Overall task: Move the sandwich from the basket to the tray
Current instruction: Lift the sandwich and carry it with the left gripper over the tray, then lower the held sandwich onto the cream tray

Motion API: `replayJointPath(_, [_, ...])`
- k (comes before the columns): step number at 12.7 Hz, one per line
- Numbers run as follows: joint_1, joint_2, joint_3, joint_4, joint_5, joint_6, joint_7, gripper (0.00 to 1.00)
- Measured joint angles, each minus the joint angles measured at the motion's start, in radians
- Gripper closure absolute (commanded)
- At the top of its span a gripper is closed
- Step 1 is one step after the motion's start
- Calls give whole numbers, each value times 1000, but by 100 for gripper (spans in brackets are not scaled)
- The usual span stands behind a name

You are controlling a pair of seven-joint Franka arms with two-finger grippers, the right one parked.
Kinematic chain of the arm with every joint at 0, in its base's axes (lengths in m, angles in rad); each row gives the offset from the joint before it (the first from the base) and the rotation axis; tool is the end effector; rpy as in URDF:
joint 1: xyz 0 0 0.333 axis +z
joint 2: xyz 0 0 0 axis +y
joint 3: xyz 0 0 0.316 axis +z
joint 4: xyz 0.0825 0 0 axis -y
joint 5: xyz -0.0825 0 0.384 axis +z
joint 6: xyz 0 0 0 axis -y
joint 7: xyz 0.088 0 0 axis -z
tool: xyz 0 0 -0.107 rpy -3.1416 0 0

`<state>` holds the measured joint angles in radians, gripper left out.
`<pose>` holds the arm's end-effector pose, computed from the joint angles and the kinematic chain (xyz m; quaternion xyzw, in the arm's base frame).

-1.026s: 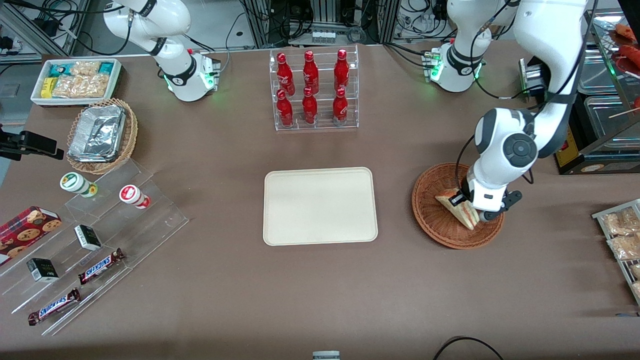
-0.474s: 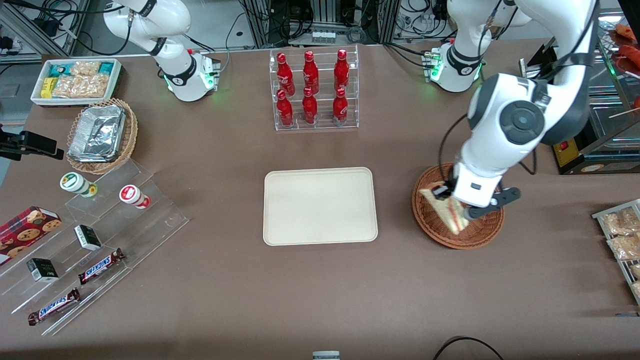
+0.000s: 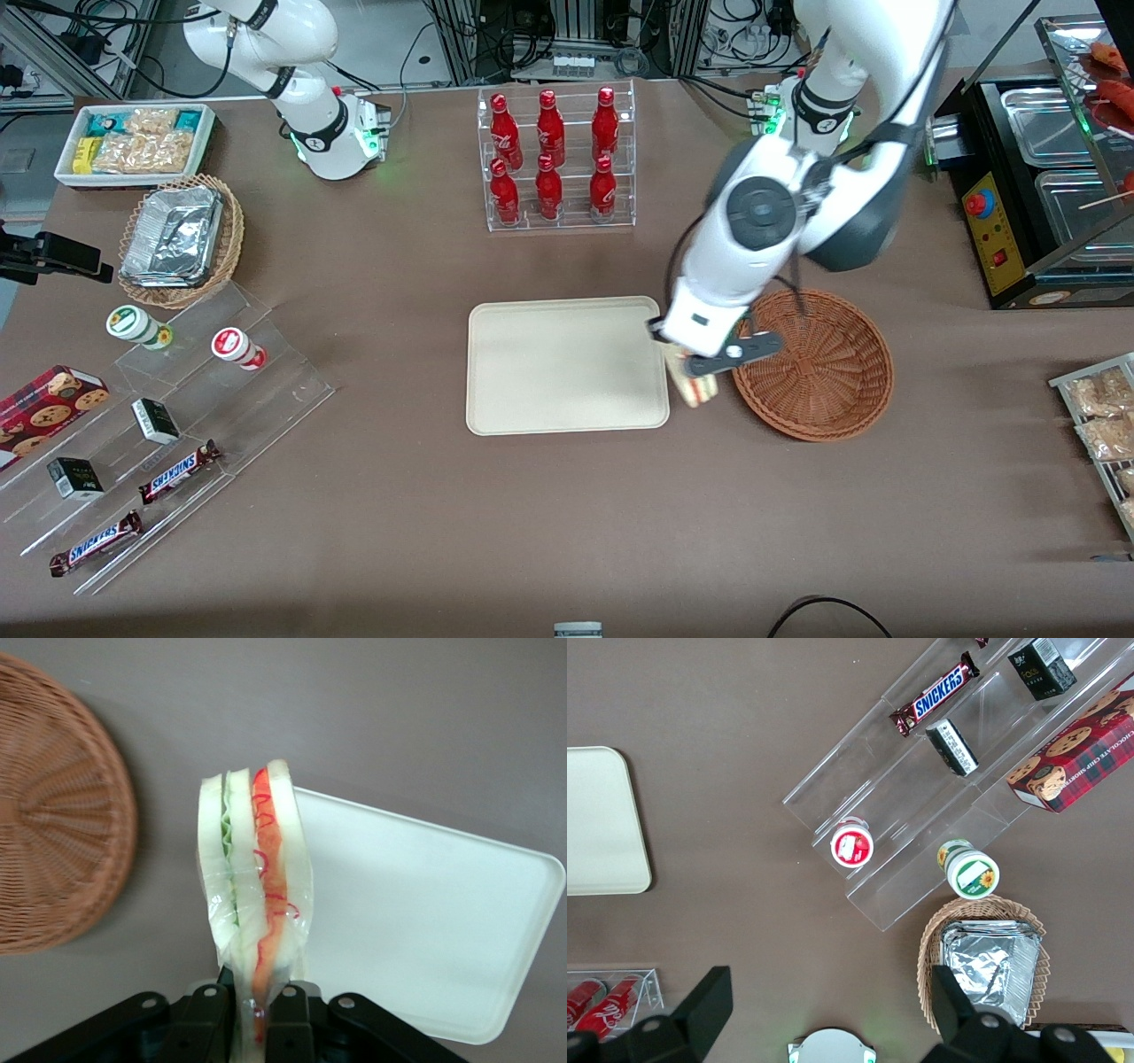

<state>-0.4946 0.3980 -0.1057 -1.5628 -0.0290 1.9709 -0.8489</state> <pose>0.5601 -0.3748 0.4179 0.9904 0.1336 -0.0179 0.0293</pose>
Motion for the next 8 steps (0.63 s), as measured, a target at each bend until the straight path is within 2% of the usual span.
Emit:
replayJointPath(5, [-126, 146, -9, 57, 4, 106, 15, 100])
replayJointPath(8, [-164, 208, -12, 61, 7, 137, 114, 100])
